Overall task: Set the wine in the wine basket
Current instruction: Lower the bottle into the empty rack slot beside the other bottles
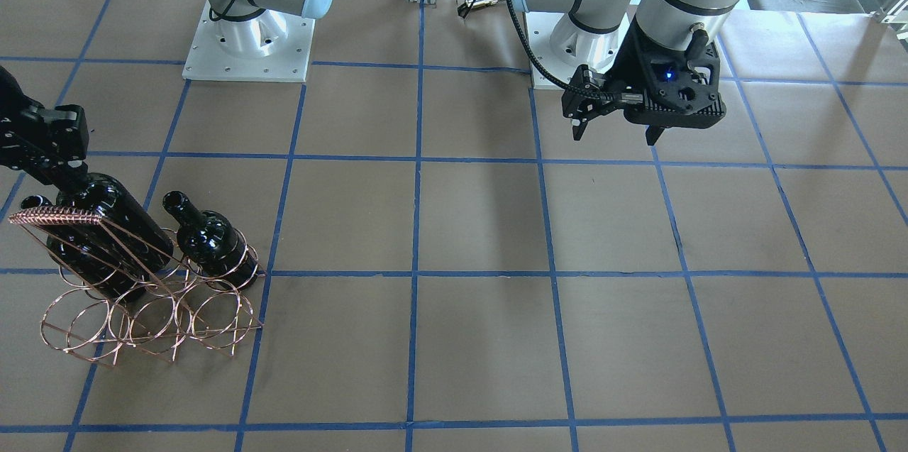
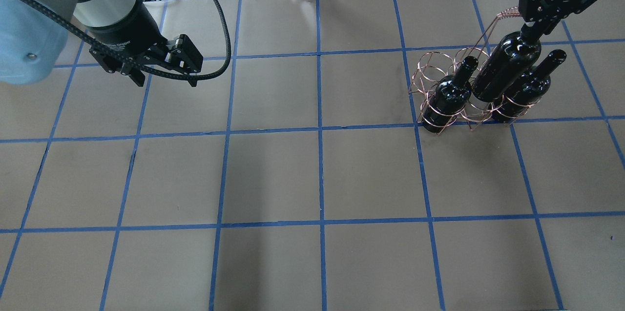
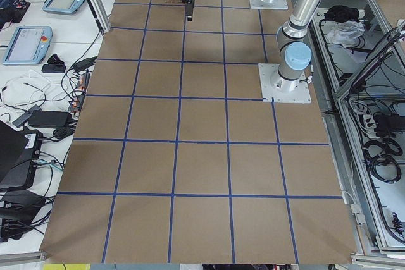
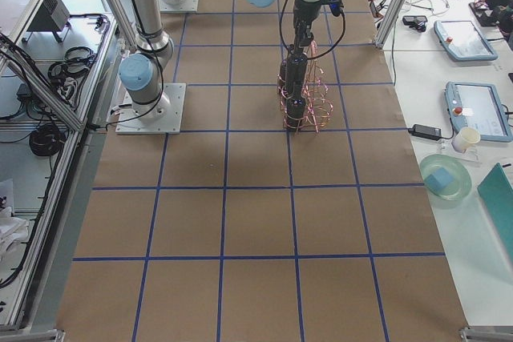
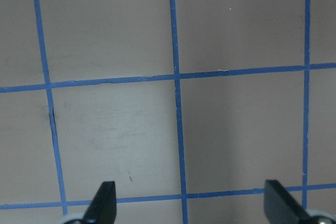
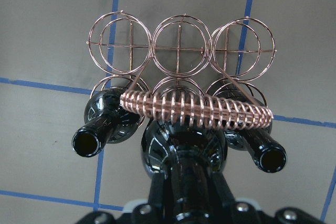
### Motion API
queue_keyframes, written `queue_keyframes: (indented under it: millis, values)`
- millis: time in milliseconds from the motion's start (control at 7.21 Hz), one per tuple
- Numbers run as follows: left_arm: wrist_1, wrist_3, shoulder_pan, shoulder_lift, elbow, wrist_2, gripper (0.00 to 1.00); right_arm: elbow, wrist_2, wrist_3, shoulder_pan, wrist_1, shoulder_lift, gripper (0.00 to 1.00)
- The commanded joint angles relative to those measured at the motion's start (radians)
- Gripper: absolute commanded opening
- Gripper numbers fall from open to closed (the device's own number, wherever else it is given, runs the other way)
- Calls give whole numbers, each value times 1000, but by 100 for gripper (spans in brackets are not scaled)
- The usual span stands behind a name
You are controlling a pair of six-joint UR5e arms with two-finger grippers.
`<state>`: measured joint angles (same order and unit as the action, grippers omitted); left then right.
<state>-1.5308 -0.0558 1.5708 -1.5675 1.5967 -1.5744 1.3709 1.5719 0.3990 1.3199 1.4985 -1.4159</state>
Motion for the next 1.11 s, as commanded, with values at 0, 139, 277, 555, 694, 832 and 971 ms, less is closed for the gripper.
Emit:
queue_keyframes:
  millis: [0, 139, 277, 555, 694, 832, 971]
  values:
    - [-2, 1, 5, 4, 0, -3, 100, 4, 2, 4, 1, 0, 3, 0]
    - [-2, 1, 5, 6, 0, -1, 100, 4, -1, 1, 1, 2, 3, 0]
    - [-2, 1, 5, 4, 0, -3, 100, 4, 2, 0, 1, 0, 2, 0]
    - [-3, -4, 5, 0, 2, -9, 100, 5, 0, 7, 1, 2, 5, 0]
    - [-5, -3, 5, 0, 2, -6, 100, 7, 0, 9, 1, 2, 5, 0]
    - [-2, -4, 5, 1, 2, -6, 100, 17, 0, 11, 1, 3, 3, 0]
    - [-2, -4, 5, -5, 2, -9, 100, 33, 2, 11, 1, 26, 5, 0]
